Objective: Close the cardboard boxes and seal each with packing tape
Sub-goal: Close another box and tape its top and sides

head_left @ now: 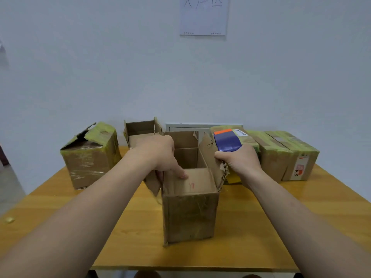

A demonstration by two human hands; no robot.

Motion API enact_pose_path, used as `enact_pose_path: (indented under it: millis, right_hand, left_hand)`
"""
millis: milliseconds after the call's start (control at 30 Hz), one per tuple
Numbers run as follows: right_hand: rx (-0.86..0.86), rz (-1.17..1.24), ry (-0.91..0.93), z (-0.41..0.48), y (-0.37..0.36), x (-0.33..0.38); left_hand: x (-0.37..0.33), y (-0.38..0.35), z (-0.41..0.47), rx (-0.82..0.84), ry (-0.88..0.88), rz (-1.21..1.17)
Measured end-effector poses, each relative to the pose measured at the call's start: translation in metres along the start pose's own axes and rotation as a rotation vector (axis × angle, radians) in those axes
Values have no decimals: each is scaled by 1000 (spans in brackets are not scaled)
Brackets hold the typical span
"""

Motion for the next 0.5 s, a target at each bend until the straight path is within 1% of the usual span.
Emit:
enact_pose_path:
  millis: [67, 133, 300, 367, 433, 500]
  right_hand:
    - [-1, -25, 6, 0, -2, -1]
    - [-4, -57, 26, -3, -6, 1]
    - [-23, -56, 46, -4, -9, 2]
    - [-30, -45, 43, -1, -9, 1]
    - [-35, -35, 48, 1, -10, 3]
    - [-35, -47, 65, 1, -11, 7]
  left_hand:
    - [-7, 4, 8, -73, -10, 113]
    - [-14, 1, 19, -81, -41, 175]
    - [-12, 3, 45, 91, -38, 252]
    - [-14, 5, 55, 141, -58, 244]
    - [-20, 5, 63, 178, -122, 245]
    - [-28, 4, 69, 165, -204, 348]
Point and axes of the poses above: each hand's wrist, its own z-axis towards the middle knuckle, its own y-axis out of the back of the hand, x = y × z, the point moved 10 cm from there along z, towards the middle knuckle, and after that the axes turned 3 degrees about -z, right-handed, at the moved point
